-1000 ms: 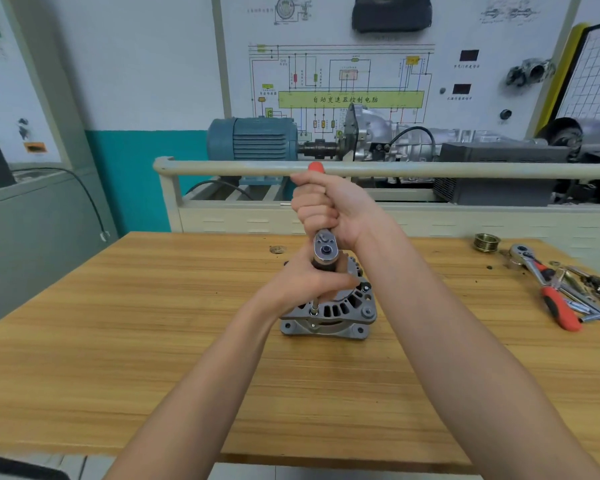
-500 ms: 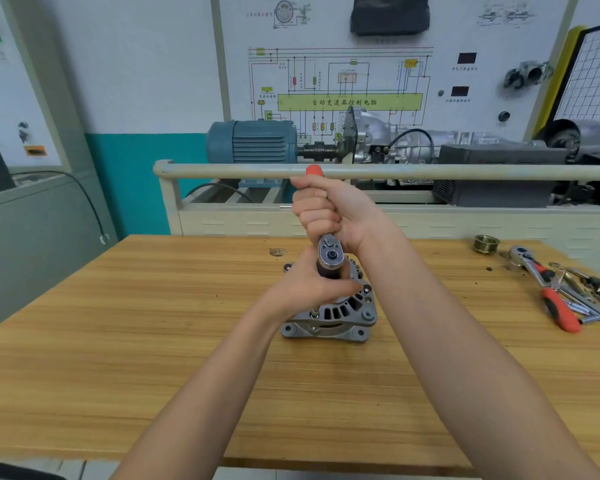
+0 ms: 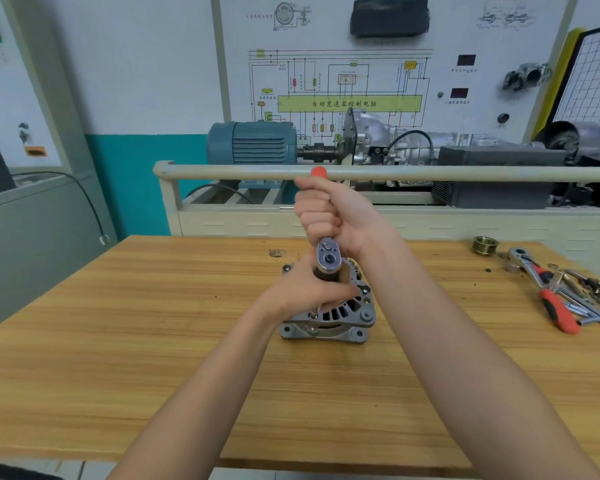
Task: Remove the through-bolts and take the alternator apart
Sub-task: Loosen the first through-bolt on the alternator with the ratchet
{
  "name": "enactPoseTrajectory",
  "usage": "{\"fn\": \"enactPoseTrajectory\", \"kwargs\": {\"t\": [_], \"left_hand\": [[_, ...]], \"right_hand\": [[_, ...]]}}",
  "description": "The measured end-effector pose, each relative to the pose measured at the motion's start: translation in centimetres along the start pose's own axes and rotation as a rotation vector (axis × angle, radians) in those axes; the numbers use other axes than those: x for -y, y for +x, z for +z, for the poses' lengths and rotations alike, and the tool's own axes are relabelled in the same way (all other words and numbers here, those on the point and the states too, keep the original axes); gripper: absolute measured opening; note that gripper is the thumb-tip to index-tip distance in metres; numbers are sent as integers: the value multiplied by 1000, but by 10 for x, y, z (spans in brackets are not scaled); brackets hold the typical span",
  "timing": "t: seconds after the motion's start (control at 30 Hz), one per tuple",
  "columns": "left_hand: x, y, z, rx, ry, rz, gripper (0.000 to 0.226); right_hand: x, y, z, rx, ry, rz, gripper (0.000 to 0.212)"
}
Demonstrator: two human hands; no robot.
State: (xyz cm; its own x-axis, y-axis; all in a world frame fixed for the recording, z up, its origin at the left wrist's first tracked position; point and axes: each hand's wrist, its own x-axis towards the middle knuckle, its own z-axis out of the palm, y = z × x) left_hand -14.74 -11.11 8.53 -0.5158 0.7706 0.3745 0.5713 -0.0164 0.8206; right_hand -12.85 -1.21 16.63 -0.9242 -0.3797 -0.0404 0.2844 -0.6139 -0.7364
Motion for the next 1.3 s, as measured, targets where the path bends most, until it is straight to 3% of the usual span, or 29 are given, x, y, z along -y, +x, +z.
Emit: {"fn": "enactPoseTrajectory", "kwargs": {"t": [0.1, 0.23, 0.3, 0.37, 0.5, 0.63, 0.77, 0.83, 0.9, 1.0, 1.07, 1.17, 1.3], "left_hand": [[3, 0, 9, -64, -27, 2, 41], [14, 6, 15, -406, -202, -3, 42], [12, 7, 17, -460, -214, -30, 39], [12, 4, 13, -343, -159, -10, 35], [1, -2, -4, 3, 56, 38, 31], [-2, 2, 6, -74, 5, 2, 42], [5, 10, 12, -385, -205, -13, 37], [5, 11, 14, -438, -205, -15, 36], [6, 8, 11, -334, -121, -10, 31], [1, 1, 2, -73, 3, 12, 28], [-1, 0, 2, -35, -19, 7, 32], [2, 3, 9, -193, -94, -34, 42], [8, 10, 10, -571, -328, -52, 42]], "right_hand": [[0, 0, 6, 8, -90, 33, 48], [-8, -6, -1, -235, 196, -387, 51], [-13, -10, -4, -280, 276, -532, 46], [-12, -12, -5, -241, 248, -484, 49], [-1, -7, -3, -56, 73, -89, 53], [3, 0, 3, -13, -82, 21, 47], [-1, 0, -3, -206, 242, -312, 52], [-4, -5, -6, -273, 282, -441, 47], [-4, -9, -6, -258, 226, -413, 49], [-1, -7, -2, -140, 71, -177, 58], [2, -1, -1, -76, 17, -35, 58], [3, 4, 4, -71, 43, 14, 59], [-7, 9, 6, -269, 250, -404, 52]]}}
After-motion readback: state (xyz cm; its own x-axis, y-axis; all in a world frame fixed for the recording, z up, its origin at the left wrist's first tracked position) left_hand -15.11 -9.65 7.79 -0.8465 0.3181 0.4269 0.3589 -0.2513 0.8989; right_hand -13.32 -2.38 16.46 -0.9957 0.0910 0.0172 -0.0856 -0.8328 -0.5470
